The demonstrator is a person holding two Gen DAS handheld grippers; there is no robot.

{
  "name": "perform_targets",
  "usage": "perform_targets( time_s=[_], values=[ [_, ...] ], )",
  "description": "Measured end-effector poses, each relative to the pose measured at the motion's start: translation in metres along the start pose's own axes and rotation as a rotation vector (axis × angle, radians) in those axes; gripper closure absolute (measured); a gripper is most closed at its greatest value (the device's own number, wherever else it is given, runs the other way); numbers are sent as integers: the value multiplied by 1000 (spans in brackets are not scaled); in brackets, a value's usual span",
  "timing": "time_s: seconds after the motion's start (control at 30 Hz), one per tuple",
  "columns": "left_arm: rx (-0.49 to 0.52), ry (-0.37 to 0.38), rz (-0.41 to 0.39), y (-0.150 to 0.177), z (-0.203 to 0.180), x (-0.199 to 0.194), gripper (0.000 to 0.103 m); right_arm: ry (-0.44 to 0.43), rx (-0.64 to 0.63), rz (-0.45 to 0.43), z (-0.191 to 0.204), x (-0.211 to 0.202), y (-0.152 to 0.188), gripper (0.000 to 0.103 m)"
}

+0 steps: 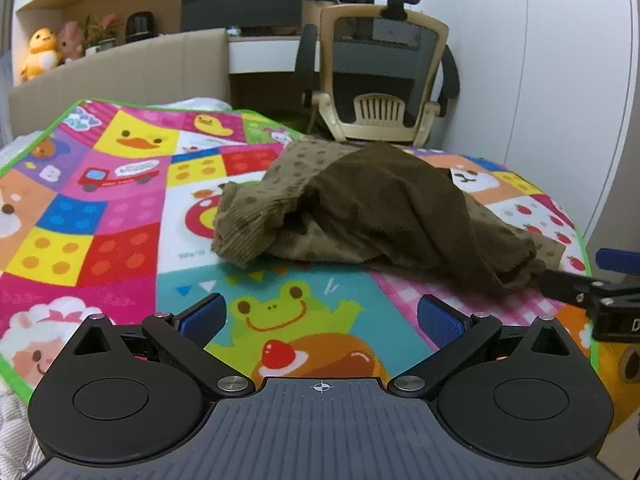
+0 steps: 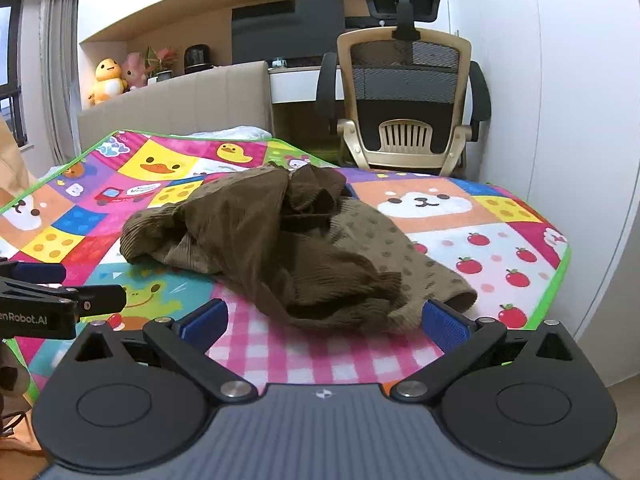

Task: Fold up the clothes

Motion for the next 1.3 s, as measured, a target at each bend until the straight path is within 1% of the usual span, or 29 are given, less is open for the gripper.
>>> perform_targets(
  time_s=[0.07,0.13,0.33,0.63,1.07,1.3],
  values=[
    [2,0,-2,0,0,-1,0,13,-23,-17,1,-3,-2,0],
    [5,0,-4,0,-1,-2,0,2,-20,-24,4,-3,-1,0],
    [12,0,-9,-1,-2,-5,0,-13,9,-18,2,1,2,0],
    [22,1,-18,-2,-4,-10,0,-3,-3,-20,5,0,2,0],
    [6,6,16,2,-2,-4,0,-7,-3,1,5,4,6,0],
    [5,9,22,3,-1,-3,0,-12,-1,13,5,6,7,0]
  ],
)
Point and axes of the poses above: each gripper's, at about its wrist camera, not at the fingertips, and x roughly the way its jaws point, z to its left, y to its underside, the point moved 7 cm from there along x, roughly the way its jaws point, and after that the axes turned 2 degrees about -z, right-handed, at the moved point
